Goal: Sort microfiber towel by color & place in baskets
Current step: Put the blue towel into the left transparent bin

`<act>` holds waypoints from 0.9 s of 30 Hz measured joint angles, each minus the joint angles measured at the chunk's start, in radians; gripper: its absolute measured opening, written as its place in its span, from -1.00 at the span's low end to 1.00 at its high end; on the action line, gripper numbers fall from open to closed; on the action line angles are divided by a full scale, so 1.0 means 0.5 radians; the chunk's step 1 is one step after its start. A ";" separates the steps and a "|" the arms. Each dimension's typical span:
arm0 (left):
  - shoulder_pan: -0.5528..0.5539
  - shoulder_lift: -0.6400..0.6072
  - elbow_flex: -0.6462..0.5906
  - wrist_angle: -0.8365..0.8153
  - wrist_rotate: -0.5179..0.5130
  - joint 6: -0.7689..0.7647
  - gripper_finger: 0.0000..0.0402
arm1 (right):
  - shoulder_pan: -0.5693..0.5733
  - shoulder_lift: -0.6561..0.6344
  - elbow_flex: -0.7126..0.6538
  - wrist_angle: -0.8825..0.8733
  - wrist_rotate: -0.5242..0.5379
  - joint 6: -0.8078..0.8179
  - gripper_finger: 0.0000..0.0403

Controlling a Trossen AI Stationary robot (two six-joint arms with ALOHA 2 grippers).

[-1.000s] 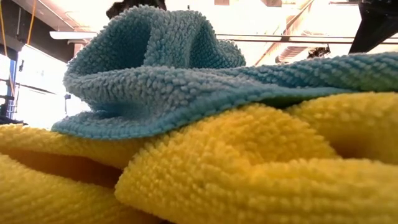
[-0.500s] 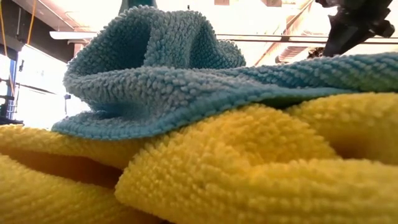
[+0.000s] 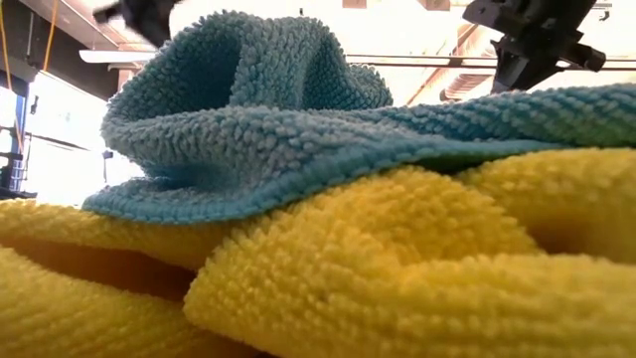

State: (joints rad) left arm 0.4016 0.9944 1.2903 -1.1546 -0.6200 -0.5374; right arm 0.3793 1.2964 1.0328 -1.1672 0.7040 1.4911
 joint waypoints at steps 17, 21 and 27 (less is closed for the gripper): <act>0.638 0.464 -0.987 0.893 0.911 0.034 -1.00 | -0.131 0.000 0.000 0.185 -0.009 -0.067 -1.00; 0.669 0.614 -1.041 1.006 0.915 0.022 -1.00 | -0.131 0.000 0.000 0.186 -0.009 -0.067 -1.00; 0.706 0.780 -1.043 1.192 0.955 0.053 -0.89 | -0.131 0.000 0.000 0.186 -0.010 -0.067 -1.00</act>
State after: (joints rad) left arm 0.7546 1.3845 0.7689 -0.5587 -0.1425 -0.5107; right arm 0.3138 1.2964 1.0328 -1.0740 0.6991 1.4578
